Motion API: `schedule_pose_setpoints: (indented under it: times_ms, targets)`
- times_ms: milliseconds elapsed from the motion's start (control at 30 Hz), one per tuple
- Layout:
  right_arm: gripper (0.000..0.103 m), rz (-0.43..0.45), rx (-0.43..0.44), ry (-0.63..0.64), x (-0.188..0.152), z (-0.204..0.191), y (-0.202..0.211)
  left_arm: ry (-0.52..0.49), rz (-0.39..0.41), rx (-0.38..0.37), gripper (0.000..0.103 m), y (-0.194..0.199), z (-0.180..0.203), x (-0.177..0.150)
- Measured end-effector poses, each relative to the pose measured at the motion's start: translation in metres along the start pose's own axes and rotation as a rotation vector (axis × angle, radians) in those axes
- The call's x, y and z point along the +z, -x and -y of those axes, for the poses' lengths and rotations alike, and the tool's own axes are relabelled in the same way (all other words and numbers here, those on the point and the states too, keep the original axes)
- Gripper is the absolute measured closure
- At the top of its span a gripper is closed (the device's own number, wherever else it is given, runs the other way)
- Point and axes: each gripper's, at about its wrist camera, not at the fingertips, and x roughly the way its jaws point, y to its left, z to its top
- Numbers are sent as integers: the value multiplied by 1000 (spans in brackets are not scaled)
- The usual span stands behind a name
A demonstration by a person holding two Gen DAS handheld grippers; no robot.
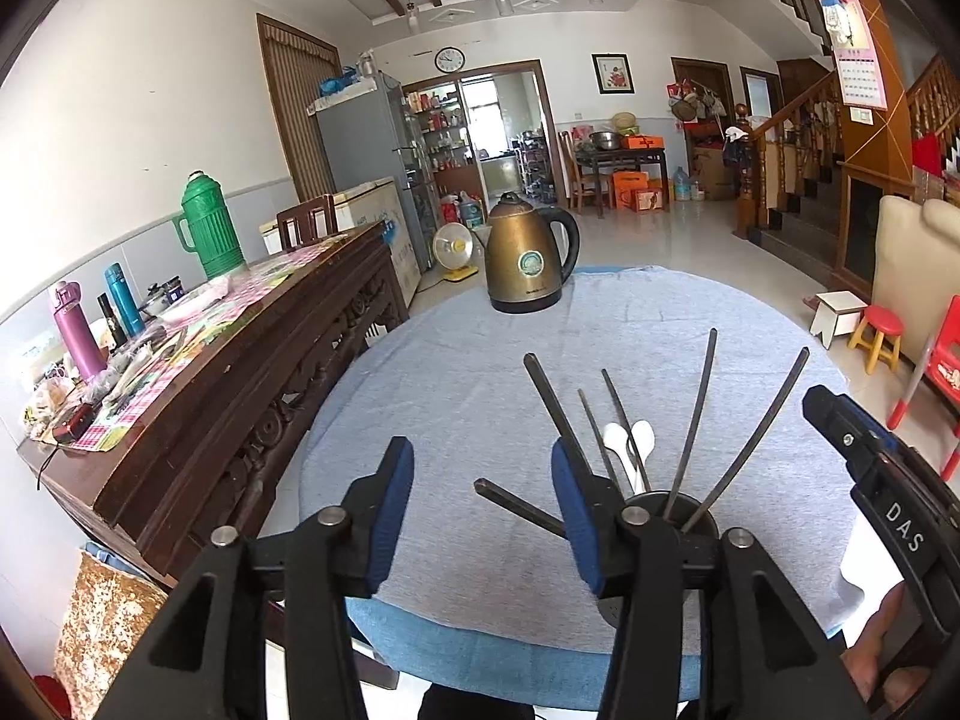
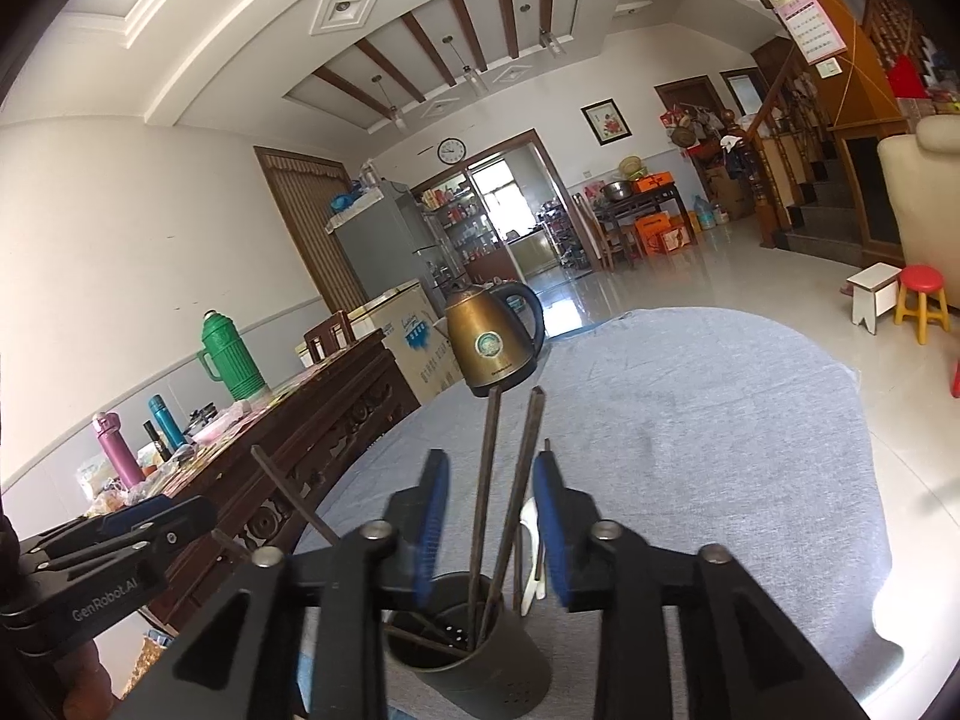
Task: Organize utensils
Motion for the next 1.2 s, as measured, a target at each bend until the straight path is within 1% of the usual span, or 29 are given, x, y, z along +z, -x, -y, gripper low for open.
schedule_pose_setpoints:
  times_ms: [233,333,433,567,667,800,833,867,900,1033,1200]
  targets:
    - [66,8,-23,7,2,6,4,0,14,31,52,3,-5,0]
    - [66,10,-35,10,3,8,5,-3,27,53,45,5,-6,0]
    - [66,12,-45,9,4,11,6,-5,45,81,44,7,-10,0]
    - [66,12,-62,8,4,13,6,8,53,109,40,6,-20,0]
    - [66,9,-75,11,4,15,5,37,39,124,40,2,-33,-2]
    - [65,-5,-98,21,1,17,3,77,4,118,39,-7,-46,-9]
    - [63,-11,-106,26,-1,18,2,88,-8,114,39,-9,-50,-12]
    - [54,-22,-119,29,-3,19,0,99,-22,111,39,-12,-54,-14]
    - [51,-30,-131,29,-4,20,-1,107,-32,109,39,-13,-56,-17]
    - [51,-40,-193,56,-5,19,0,127,-69,102,39,-18,-60,-22]
    - [51,-34,-250,166,0,2,10,128,-96,95,39,-18,-56,-26]
